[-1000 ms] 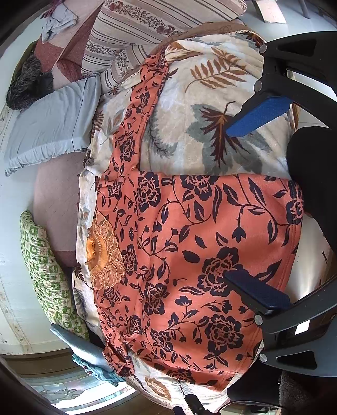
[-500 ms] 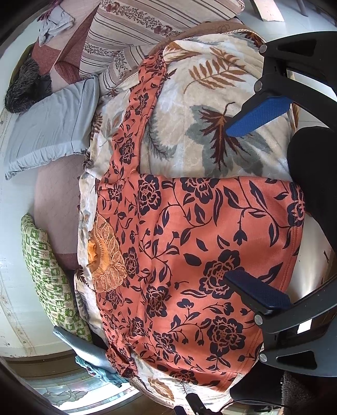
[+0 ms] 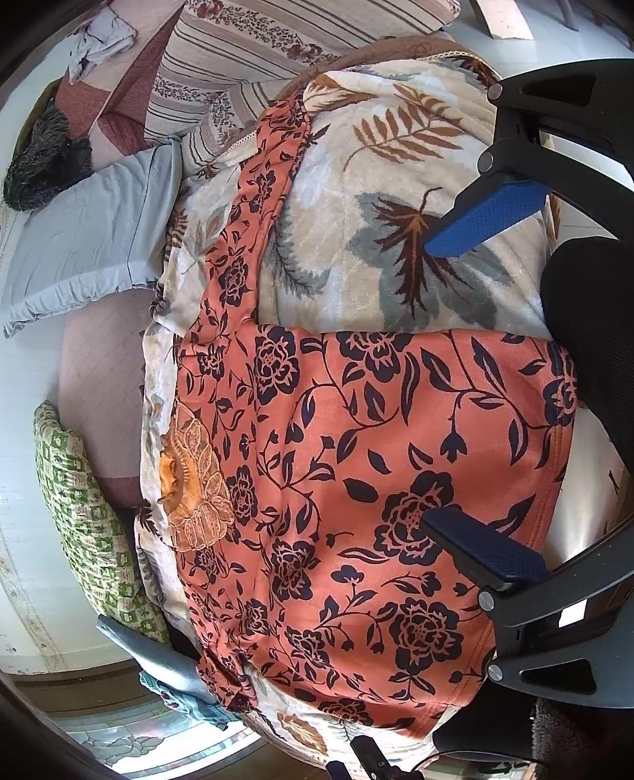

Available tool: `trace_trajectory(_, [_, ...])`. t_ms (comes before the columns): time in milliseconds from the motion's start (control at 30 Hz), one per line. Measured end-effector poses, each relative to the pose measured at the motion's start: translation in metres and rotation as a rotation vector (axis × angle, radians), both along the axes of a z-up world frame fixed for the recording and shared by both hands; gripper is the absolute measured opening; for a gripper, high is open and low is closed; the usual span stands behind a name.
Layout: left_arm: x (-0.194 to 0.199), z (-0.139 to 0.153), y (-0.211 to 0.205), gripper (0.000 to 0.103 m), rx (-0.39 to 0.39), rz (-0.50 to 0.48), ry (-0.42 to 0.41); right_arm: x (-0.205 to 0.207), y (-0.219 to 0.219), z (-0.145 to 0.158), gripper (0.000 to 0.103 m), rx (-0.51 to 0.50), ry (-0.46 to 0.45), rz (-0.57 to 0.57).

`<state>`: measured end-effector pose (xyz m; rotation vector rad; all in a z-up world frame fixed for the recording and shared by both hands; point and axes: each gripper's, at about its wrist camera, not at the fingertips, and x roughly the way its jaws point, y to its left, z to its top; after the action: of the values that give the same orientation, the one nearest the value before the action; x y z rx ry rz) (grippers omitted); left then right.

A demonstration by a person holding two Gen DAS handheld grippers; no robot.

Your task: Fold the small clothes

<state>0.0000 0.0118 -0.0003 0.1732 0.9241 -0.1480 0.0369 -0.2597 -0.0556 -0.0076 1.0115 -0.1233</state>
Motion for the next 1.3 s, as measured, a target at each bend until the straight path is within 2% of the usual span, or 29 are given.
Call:
trace_trajectory(733, [0.038, -0.013, 0.002, 0.093, -0.01, 0.026, 0.058, 0.016, -0.022, -0.017, 0.103, 0.047, 0.031, -0.05])
trace_trajectory(900, [0.054, -0.008, 0.031, 0.093, -0.014, 0.095, 0.074, 0.017, -0.045, -0.025, 0.103, 0.097, 0.044, -0.097])
trace_trajectory(1067, [0.073, -0.02, 0.071, 0.092, -0.028, 0.211, 0.157, 0.011, -0.076, -0.048, 0.103, 0.211, 0.078, -0.165])
trace_trajectory(1167, [0.08, -0.037, 0.086, 0.092, -0.085, 0.247, 0.234, 0.01, -0.077, -0.064, 0.103, 0.25, 0.121, -0.153])
trace_trajectory(1300, [0.088, -0.061, 0.092, 0.092, -0.171, 0.241, 0.327, 0.014, -0.065, -0.085, 0.103, 0.266, 0.177, -0.115])
